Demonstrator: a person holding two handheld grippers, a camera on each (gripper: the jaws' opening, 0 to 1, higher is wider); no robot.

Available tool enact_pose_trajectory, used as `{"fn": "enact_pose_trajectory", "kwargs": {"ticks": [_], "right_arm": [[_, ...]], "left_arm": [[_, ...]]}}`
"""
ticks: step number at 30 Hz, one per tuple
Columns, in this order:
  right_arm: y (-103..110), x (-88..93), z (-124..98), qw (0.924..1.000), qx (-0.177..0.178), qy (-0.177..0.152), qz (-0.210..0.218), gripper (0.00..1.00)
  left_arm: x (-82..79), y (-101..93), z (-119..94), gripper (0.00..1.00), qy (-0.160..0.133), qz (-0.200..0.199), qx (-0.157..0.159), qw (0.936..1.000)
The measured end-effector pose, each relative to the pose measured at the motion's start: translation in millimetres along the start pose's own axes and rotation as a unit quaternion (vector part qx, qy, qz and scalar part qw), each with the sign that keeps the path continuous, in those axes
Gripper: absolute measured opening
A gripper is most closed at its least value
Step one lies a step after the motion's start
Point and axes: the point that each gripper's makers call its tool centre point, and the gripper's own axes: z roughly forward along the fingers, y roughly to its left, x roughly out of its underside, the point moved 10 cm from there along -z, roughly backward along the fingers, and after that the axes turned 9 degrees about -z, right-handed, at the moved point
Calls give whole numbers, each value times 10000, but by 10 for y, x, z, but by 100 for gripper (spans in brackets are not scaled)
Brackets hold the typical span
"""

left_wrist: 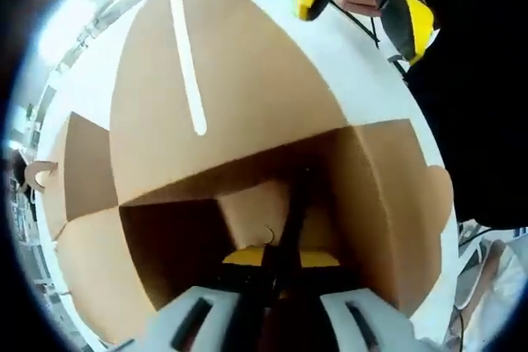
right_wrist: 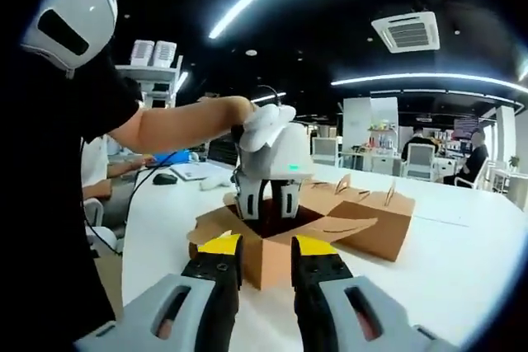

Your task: Pick up one paper box from the group, open the paper box, and remove the item inside

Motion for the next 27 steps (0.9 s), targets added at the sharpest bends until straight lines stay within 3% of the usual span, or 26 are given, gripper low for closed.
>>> {"fn": "enact_pose_trajectory", "kwargs": {"ticks": [5, 10, 14, 19, 24, 27], "right_arm": [[28, 42, 30, 9997, -15, 192, -117, 24], [75, 27, 30, 9999, -19, 90, -122, 24], [58, 26, 36, 9999, 0, 87, -122, 24], [3, 6, 16, 9997, 45, 97, -197, 25], [-22, 13, -1, 9997, 169, 86, -129, 25], [-14, 21, -11, 9997, 201, 102, -113, 25]], "left_arm": [[-46, -32, 10, 13, 28, -164, -121, 9998], [-23, -60, -24, 13, -90, -224, -10, 9997], [-40, -49, -97, 13, -95, -165, -151, 9997], [-64, -35, -179, 12, -267, -265, -333, 9987], [-7, -14, -259, 13, -467, -376, -314, 9977], [12, -7, -340, 13, -796, -505, -484, 9944]]}}
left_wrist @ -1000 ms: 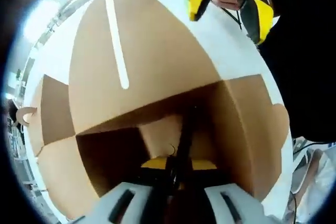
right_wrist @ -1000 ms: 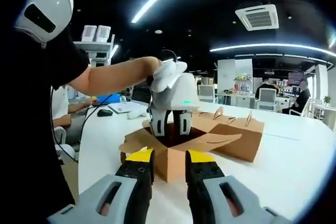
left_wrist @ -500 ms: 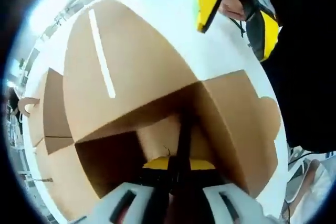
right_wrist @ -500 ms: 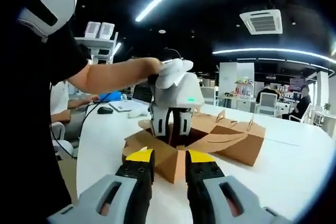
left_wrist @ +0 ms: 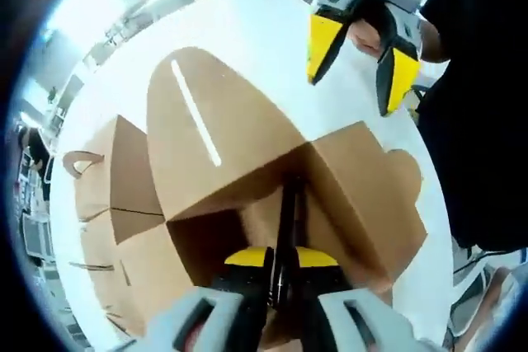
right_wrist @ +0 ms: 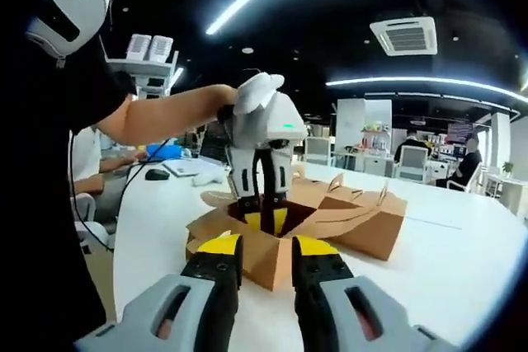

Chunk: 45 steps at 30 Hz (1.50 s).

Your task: Pick up one paper box from the group, open the paper box, and remove the item inside

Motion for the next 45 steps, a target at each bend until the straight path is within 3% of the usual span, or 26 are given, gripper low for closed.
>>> {"fn": "enact_pose_trajectory", "kwargs": {"ticks": [5, 13, 18, 21, 23, 25, 27, 29, 30, 32, 33, 35, 37, 38, 39, 40, 41, 45], "right_arm": [[8, 9, -14, 10000, 26, 55, -25, 25], [17, 4, -36, 9999, 101, 57, -20, 25], [33, -21, -24, 9999, 92, 81, -58, 25], [27, -83, -25, 9996, 142, 89, -206, 25], [27, -104, -31, 9995, 146, 76, -253, 25], [22, -109, -30, 9995, 157, 57, -275, 25], [26, -102, -20, 9994, 169, 102, -273, 25], [33, -110, -23, 9994, 187, 96, -292, 25], [38, -119, -30, 9994, 200, 63, -288, 25], [38, -130, -39, 9994, 244, 6, -248, 25], [36, -135, -44, 9994, 280, 1, -215, 25], [36, -141, -54, 9993, 313, 3, -204, 25], [44, -140, -68, 9993, 300, 32, -222, 25], [45, -137, -71, 9993, 293, 52, -230, 25], [46, -130, -74, 9993, 283, 102, -235, 25], [44, -127, -74, 9993, 282, 113, -237, 25], [43, -125, -76, 9993, 277, 134, -231, 25], [18, -134, -66, 9994, 276, 152, -173, 25]], "left_arm": [[44, 83, -115, 13, -479, -253, -75, 9985], [154, 95, -287, 13, -771, -329, -295, 9960], [151, 62, -463, 13, -1232, -388, -445, 9906], [124, 16, -621, 13, -1698, -552, -536, 9825], [101, 15, -736, 13, -2020, -405, -1010, 9733], [110, -37, -802, 12, -2331, -431, -1135, 9649], [140, -114, -861, 13, -2858, -751, -1127, 9487], [184, -178, -875, 13, -3124, -892, -1078, 9396], [224, -223, -884, 13, -3334, -965, -1151, 9307], [284, -306, -894, 13, -3449, -1072, -1183, 9250], [317, -368, -917, 13, -3593, -1171, -1342, 9161], [353, -465, -950, 13, -3783, -1259, -1423, 9060], [406, -596, -1006, 13, -4245, -1532, -1577, 8783], [427, -635, -1014, 13, -4388, -1668, -1581, 8687], [465, -706, -1026, 13, -4684, -1825, -1667, 8482], [485, -746, -1025, 13, -4829, -1883, -1697, 8382], [521, -819, -1008, 13, -5070, -1990, -1769, 8198], [642, -1001, -916, 13, -5759, -2125, -2033, 7628]]}}
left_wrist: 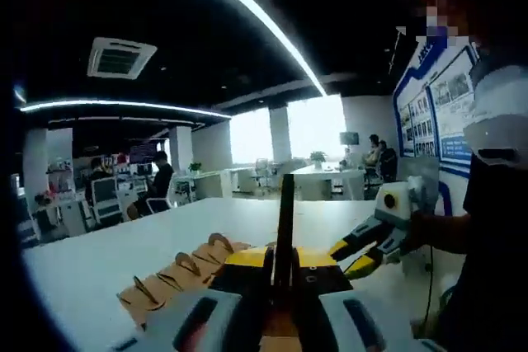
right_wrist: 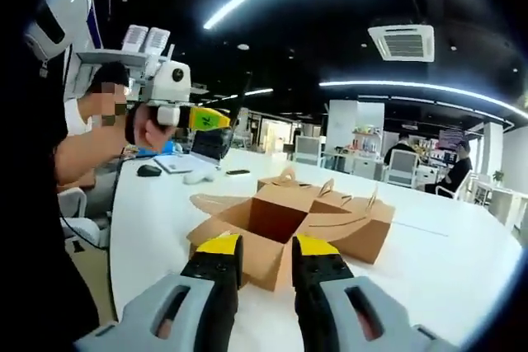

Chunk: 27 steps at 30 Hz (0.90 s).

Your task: Pick up one paper box from the group, open the paper box, and remove the item inside

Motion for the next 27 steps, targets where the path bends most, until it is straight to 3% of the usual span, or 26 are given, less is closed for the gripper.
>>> {"fn": "enact_pose_trajectory", "kwargs": {"ticks": [4, 9, 13, 17, 22, 27], "right_arm": [[-45, 3, 10, 10000, 14, 25, 1, 25], [-144, 45, 33, 9998, 49, -8, 206, 24], [-200, 4, 44, 9997, 186, -142, 48, 24], [-282, 37, 71, 9970, 514, -145, 564, 24], [-277, 64, 86, 9953, 623, -144, 728, 24], [-252, 63, 73, 9948, 683, -58, 751, 24]], "left_arm": [[185, -7, -222, 13, -301, -419, -539, 9972], [412, 15, -478, 13, -347, -634, -901, 9933], [540, -15, -545, 13, -169, -646, -1183, 9907], [528, -17, -574, 13, -396, -754, -1196, 9892], [509, 72, -560, 13, -554, -838, -1196, 9877], [424, 54, -547, 13, -558, -571, -999, 9918]]}}
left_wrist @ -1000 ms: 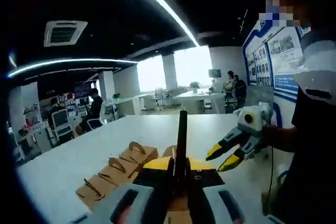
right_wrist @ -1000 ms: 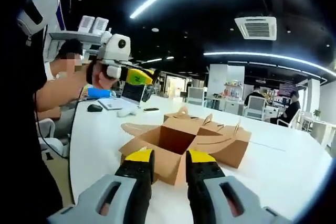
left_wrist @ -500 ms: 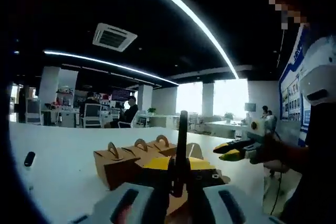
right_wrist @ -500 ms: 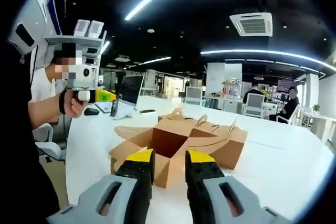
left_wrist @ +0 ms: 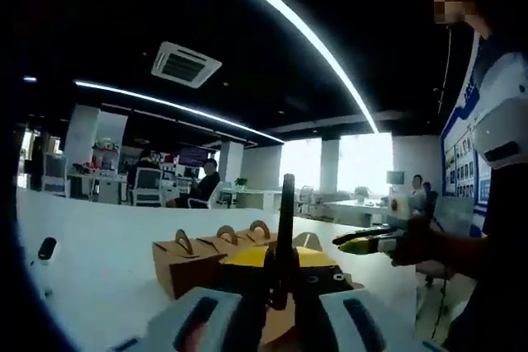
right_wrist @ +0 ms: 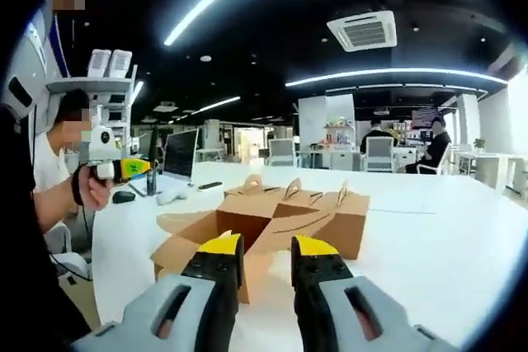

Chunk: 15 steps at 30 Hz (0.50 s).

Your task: Pick up one paper box from the group, open the paper box, and remove the item inside

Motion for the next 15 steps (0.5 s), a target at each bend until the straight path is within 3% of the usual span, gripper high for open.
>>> {"fn": "enact_pose_trajectory", "kwargs": {"ticks": [7, 10, 15], "right_arm": [[37, -35, -17, 9999, 97, 30, 95, 24], [26, -28, -6, 9998, 149, 117, 92, 24], [38, -29, 3, 9997, 163, 136, 76, 24]], "left_arm": [[-49, -51, -47, 13, -59, 209, 36, 9998], [-15, -64, -83, 13, 382, 436, -158, 9982], [-72, -143, -194, 13, 368, 693, -24, 9969]]}}
